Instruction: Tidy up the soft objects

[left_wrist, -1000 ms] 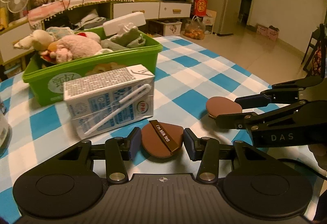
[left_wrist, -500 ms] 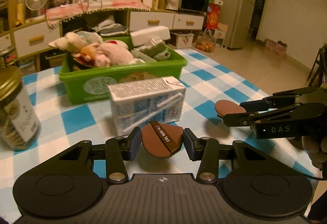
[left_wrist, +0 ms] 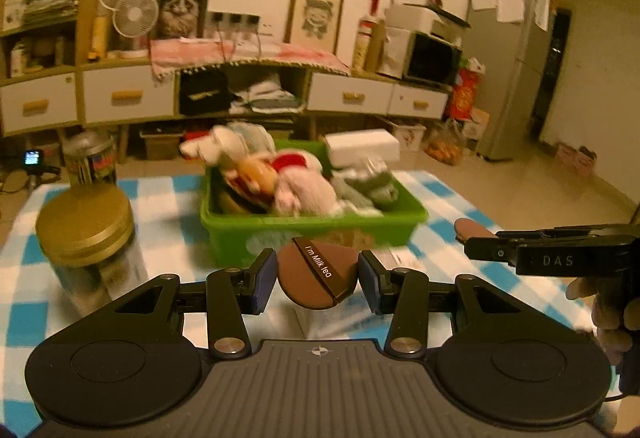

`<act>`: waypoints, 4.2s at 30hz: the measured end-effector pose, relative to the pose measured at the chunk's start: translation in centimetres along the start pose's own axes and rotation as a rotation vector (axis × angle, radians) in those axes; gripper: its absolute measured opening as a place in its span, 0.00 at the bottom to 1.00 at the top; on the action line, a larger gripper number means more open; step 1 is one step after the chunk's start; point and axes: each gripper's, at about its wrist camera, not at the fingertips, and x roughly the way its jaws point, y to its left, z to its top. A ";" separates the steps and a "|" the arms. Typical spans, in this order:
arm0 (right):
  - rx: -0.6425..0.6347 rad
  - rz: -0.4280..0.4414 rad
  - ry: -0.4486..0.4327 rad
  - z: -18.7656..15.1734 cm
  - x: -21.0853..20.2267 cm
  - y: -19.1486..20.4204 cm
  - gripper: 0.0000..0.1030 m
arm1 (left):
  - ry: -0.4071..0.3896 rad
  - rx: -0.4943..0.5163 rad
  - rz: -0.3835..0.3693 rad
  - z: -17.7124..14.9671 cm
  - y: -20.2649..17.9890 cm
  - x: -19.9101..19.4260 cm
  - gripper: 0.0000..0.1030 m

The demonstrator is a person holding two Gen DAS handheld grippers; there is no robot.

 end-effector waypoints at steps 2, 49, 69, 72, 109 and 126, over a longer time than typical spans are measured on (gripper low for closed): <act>0.041 0.000 -0.014 1.4 0.5 -0.1 0.31 | -0.010 -0.011 0.017 1.2 0.1 0.6 0.44; 0.428 -0.024 0.073 5.4 6.7 -4.9 0.50 | 0.049 -0.090 0.183 3.9 3.6 8.8 0.80; 0.241 -0.037 0.239 0.6 0.8 -0.7 0.50 | 0.167 -0.007 0.247 1.0 0.6 2.3 0.94; 0.216 -0.032 0.259 0.6 -0.6 0.5 0.50 | 0.210 -0.017 0.272 0.5 -0.5 1.3 0.94; 0.092 -0.119 0.231 -0.4 -7.3 4.8 0.69 | 0.368 -0.100 0.424 -1.1 -4.6 -5.3 0.95; 0.091 -0.123 0.232 -0.4 -7.4 4.8 0.69 | 0.379 -0.133 0.425 -1.0 -4.1 -5.4 0.95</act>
